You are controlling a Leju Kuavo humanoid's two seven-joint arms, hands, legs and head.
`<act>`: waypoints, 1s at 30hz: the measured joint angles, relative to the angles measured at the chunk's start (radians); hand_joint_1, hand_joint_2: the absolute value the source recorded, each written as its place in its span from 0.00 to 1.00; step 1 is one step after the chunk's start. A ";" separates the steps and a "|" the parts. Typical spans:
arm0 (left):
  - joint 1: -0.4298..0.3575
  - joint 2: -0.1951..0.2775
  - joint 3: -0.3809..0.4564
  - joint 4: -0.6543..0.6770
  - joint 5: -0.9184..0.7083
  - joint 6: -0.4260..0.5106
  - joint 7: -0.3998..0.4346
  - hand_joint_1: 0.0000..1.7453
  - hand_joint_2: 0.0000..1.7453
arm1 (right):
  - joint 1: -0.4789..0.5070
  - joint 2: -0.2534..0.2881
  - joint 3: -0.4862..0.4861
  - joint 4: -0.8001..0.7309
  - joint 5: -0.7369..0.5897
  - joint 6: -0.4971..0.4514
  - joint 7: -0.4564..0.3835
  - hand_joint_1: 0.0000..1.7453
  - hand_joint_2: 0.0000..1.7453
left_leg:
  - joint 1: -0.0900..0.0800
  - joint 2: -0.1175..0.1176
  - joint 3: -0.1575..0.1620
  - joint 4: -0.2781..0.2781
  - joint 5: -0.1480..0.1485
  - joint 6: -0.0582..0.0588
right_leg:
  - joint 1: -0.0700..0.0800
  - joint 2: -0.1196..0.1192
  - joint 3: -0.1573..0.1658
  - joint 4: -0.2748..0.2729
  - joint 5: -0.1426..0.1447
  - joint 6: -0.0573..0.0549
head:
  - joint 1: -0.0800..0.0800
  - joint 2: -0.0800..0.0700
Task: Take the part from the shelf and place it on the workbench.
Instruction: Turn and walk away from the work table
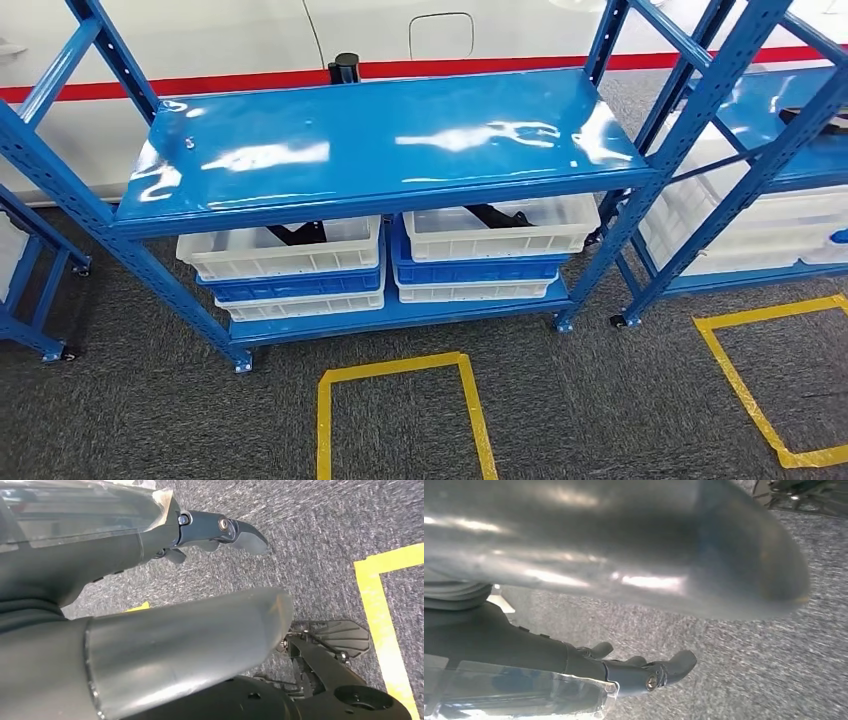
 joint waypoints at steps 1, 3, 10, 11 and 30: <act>0.000 0.000 0.000 0.000 -0.001 0.001 0.000 0.00 0.00 | 0.000 0.000 0.000 0.000 0.004 0.001 0.002 0.00 0.75 | 0.000 0.000 -0.001 0.001 0.004 -0.005 | 0.002 0.000 0.000 -0.009 -0.003 -0.007 | -0.001 0.000; 0.001 0.000 0.000 0.000 -0.002 0.003 0.000 0.00 0.00 | 0.000 0.000 0.000 0.000 0.013 0.007 0.008 0.00 1.00 | 0.004 -0.005 -0.008 0.015 -0.006 -0.016 | -0.006 -0.004 -0.008 -0.008 0.004 -0.025 | -0.003 0.000; 0.008 0.001 0.000 0.000 -0.003 0.005 0.000 0.00 0.00 | 0.004 0.000 0.002 0.000 0.024 0.017 0.014 0.00 1.00 | 0.017 -0.018 -0.084 0.263 -0.141 -0.041 | -0.008 -0.037 -0.039 -0.002 0.026 -0.054 | -0.009 0.000; 0.009 0.001 0.000 0.000 -0.003 0.005 0.000 0.00 0.00 | 0.004 0.000 0.002 0.000 0.024 0.017 0.014 0.00 1.00 | 0.020 -0.013 -0.046 0.205 -0.108 -0.042 | -0.008 -0.042 -0.039 0.000 0.025 -0.053 | -0.009 0.000; 0.002 0.000 0.001 0.000 -0.012 0.006 0.000 0.00 0.00 | 0.004 -0.001 0.002 0.000 0.023 0.011 0.015 0.00 0.25 | 0.005 -0.076 0.018 0.008 -0.022 0.005 | 0.000 0.038 -0.070 0.022 0.029 -0.007 | 0.000 0.000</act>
